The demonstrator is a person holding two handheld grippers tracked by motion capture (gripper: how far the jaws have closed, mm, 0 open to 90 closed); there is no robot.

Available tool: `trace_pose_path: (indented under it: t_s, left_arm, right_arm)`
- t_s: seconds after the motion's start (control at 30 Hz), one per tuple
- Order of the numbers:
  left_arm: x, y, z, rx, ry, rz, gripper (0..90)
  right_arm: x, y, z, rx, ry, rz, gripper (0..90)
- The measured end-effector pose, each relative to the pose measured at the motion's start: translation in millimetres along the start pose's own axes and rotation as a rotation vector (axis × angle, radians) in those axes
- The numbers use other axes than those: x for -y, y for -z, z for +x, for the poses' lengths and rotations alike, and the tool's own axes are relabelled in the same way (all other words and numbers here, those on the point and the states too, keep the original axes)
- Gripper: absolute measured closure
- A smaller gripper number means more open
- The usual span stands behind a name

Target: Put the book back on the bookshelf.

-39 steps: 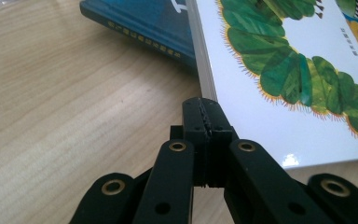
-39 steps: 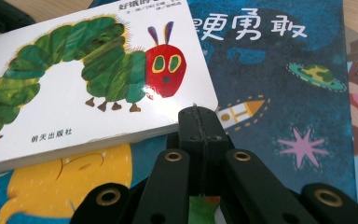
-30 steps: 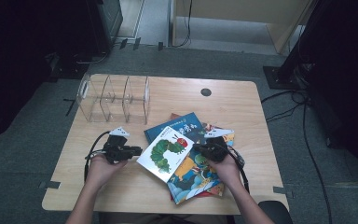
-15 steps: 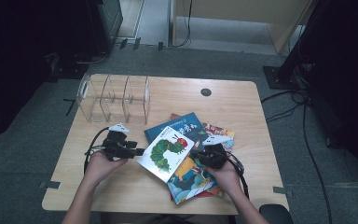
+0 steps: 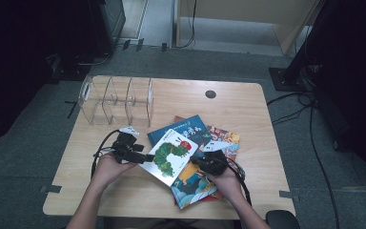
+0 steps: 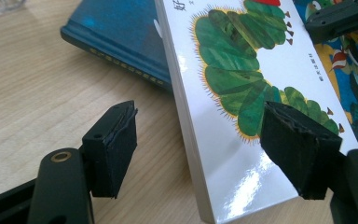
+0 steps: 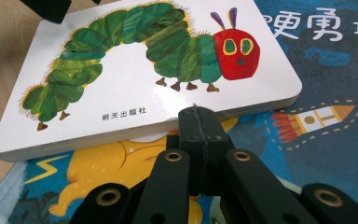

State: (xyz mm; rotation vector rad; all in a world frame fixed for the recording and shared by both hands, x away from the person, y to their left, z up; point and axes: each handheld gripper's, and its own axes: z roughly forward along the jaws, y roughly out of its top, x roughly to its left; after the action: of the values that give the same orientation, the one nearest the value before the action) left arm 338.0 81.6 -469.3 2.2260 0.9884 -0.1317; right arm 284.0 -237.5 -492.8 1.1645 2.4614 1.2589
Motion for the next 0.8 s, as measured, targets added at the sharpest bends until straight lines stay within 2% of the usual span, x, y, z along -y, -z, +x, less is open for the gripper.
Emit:
trace_pose_path:
  t_s: [0.07, 0.3, 0.5, 0.6, 0.7, 0.8]
  left_arm:
    - [-1.0, -2.6, -0.2, 0.012, 0.007, 0.009, 27.8]
    - [-3.3, -10.7, -2.5, 0.014, 0.001, 0.052, 29.2]
    - [-5.0, -13.3, -1.4, 0.022, 0.013, 0.057, 27.4]
    - [-4.9, -13.7, 1.2, 0.028, 0.03, 0.063, 26.6]
    - [-4.6, -15.4, 3.8, 0.052, 0.057, 0.076, 25.8]
    - [-4.7, -15.4, 4.7, 0.053, 0.065, 0.081, 24.8]
  right_arm:
    - [-0.7, -1.1, 0.5, 0.003, 0.005, -0.001, 90.0]
    - [-3.8, -8.3, 2.4, -0.002, 0.009, -0.019, 90.0]
    - [-7.9, -14.5, 6.2, -0.008, 0.002, -0.02, 90.0]
    - [-8.8, -16.1, 6.9, -0.016, -0.002, -0.02, 90.0]
    - [-10.0, -17.7, 8.0, -0.023, -0.001, -0.017, 90.0]
    - [-10.8, -19.5, 11.4, -0.012, 0.005, -0.019, 90.0]
